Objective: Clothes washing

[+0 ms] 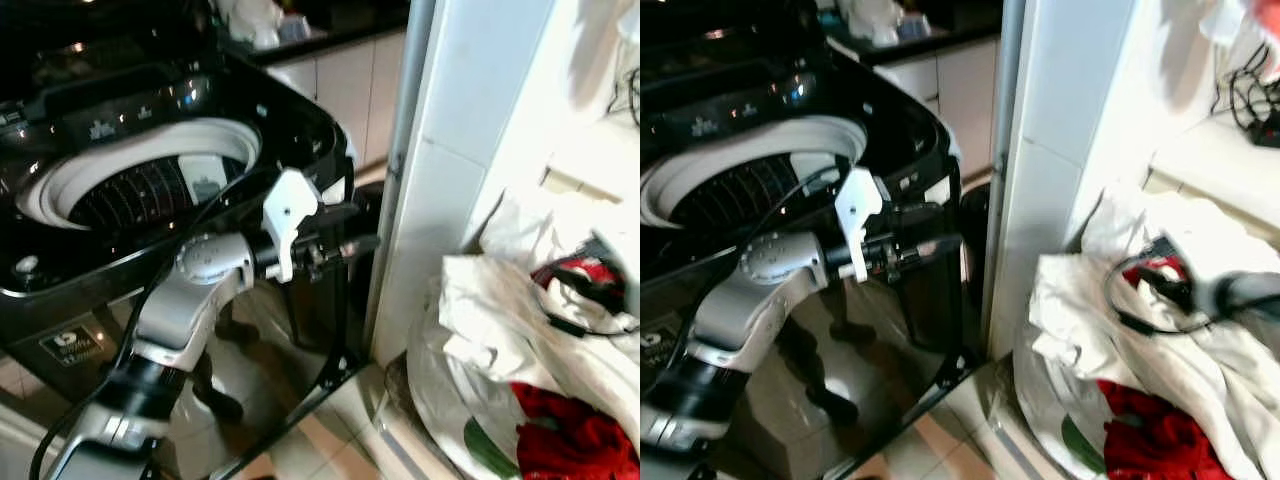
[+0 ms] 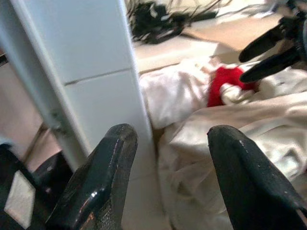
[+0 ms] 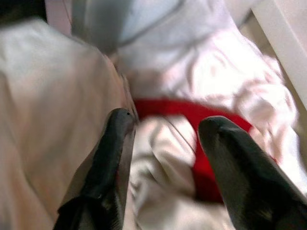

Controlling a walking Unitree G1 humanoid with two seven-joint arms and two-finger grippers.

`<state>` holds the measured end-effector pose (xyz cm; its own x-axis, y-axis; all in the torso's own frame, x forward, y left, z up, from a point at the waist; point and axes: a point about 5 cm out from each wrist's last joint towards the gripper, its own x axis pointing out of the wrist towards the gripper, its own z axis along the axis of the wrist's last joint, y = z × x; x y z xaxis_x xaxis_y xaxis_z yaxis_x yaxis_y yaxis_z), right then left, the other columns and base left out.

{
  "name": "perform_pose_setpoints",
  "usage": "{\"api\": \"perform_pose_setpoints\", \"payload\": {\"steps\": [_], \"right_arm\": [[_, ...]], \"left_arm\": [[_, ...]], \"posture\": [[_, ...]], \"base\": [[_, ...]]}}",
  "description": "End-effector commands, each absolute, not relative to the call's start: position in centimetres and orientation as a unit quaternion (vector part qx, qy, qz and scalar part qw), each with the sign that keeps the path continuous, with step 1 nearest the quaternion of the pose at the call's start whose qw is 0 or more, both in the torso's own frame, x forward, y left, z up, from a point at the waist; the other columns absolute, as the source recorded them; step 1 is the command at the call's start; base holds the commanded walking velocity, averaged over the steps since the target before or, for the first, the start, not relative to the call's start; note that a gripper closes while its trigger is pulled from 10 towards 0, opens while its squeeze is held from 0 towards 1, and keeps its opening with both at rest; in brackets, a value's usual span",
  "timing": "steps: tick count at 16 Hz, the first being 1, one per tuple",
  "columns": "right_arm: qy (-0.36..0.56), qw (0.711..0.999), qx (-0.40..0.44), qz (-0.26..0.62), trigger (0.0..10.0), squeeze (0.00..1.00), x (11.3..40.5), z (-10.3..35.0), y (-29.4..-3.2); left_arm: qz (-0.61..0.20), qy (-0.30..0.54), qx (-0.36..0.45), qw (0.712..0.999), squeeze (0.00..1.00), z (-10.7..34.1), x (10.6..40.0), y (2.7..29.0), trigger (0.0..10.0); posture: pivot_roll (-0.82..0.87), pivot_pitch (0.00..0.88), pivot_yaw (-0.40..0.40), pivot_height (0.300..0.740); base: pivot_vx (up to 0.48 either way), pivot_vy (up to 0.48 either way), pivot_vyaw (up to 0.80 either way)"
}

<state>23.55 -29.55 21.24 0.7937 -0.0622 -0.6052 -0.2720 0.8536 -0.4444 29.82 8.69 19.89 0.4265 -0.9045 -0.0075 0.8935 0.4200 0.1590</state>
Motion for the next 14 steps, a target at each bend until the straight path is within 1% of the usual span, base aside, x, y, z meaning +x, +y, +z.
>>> {"api": "perform_pose_setpoints", "payload": {"steps": [1, 2, 3, 4, 5, 6, 8, 10, 11, 12, 14], "right_arm": [[0.327, 0.904, -0.269, 0.051, 10.0, 1.0, 22.9, 21.7, -30.1], [0.345, 0.9, -0.266, 0.025, 10.0, 1.0, 22.1, 21.8, -31.5], [0.349, 0.898, -0.266, 0.012, 10.0, 1.0, 21.8, 21.7, -32.0], [0.348, 0.901, -0.257, -0.027, 10.0, 1.0, 21.7, 21.7, -33.2], [0.35, 0.901, -0.253, -0.038, 10.0, 0.69, 21.6, 21.6, -33.7], [0.352, 0.902, -0.247, -0.049, 10.0, 0.0, 21.5, 21.6, -34.1], [0.363, 0.907, -0.203, -0.06, 10.0, 0.0, 20.9, 20.7, -34.9], [0.362, 0.912, -0.185, -0.05, 10.0, 0.0, 20.8, 20.3, -34.8], [0.345, 0.929, -0.129, -0.03, 10.0, 0.0, 20.9, 19.7, -34.3], [0.34, 0.935, -0.097, -0.022, 10.0, 0.0, 20.9, 19.3, -34.1], [0.361, 0.927, -0.095, -0.031, 10.0, 0.0, 20.4, 18.4, -34.5]], "left_arm": [[-0.549, -0.04, 0.065, 0.832, 0.0, 20.3, 29.0, 8.5, 10.0], [-0.553, -0.033, 0.058, 0.831, 0.0, 20.2, 28.5, 8.5, 10.0], [-0.553, -0.03, 0.053, 0.831, 0.0, 20.2, 28.3, 8.6, 10.0], [-0.565, -0.024, 0.04, 0.824, 0.0, 20.3, 27.9, 8.5, 10.0], [-0.571, -0.021, 0.036, 0.82, 0.0, 20.3, 27.6, 8.5, 10.0], [-0.577, -0.018, 0.03, 0.816, 0.0, 20.4, 27.4, 8.5, 10.0], [-0.6, -0.004, 0.018, 0.8, 0.0, 20.4, 26.4, 8.4, 10.0], [-0.605, 0.002, 0.02, 0.796, 0.0, 20.4, 26.1, 8.4, 10.0], [-0.616, 0.013, 0.019, 0.787, 0.0, 20.2, 25.6, 8.4, 10.0], [-0.622, 0.018, 0.018, 0.783, 0.0, 20.2, 25.3, 8.4, 10.0], [-0.625, 0.026, 0.019, 0.78, 0.0, 20.2, 25.1, 8.5, 10.0]], "posture": [[-0.08, 0.0, 0.062, 0.74], [-0.08, 0.0, 0.063, 0.74], [-0.08, 0.0, 0.065, 0.74], [-0.08, 0.0, 0.064, 0.74], [-0.08, 0.0, 0.064, 0.74], [-0.08, 0.0, 0.064, 0.74], [-0.08, 0.0, 0.062, 0.74], [-0.08, 0.0, 0.062, 0.74], [-0.08, 0.0, 0.059, 0.74], [-0.08, 0.0, 0.059, 0.74], [-0.08, 0.0, 0.059, 0.74]], "base": [[0.0, 0.0, 0.0], [0.0, 0.0, 0.0], [0.0, 0.0, 0.0], [0.0, 0.0, 0.0], [0.0, 0.0, 0.0], [0.0, 0.0, 0.0], [0.0, 0.0, 0.0], [0.0, 0.0, 0.0], [0.0, 0.0, 0.0], [0.0, 0.0, 0.0], [0.0, 0.0, 0.0]]}}
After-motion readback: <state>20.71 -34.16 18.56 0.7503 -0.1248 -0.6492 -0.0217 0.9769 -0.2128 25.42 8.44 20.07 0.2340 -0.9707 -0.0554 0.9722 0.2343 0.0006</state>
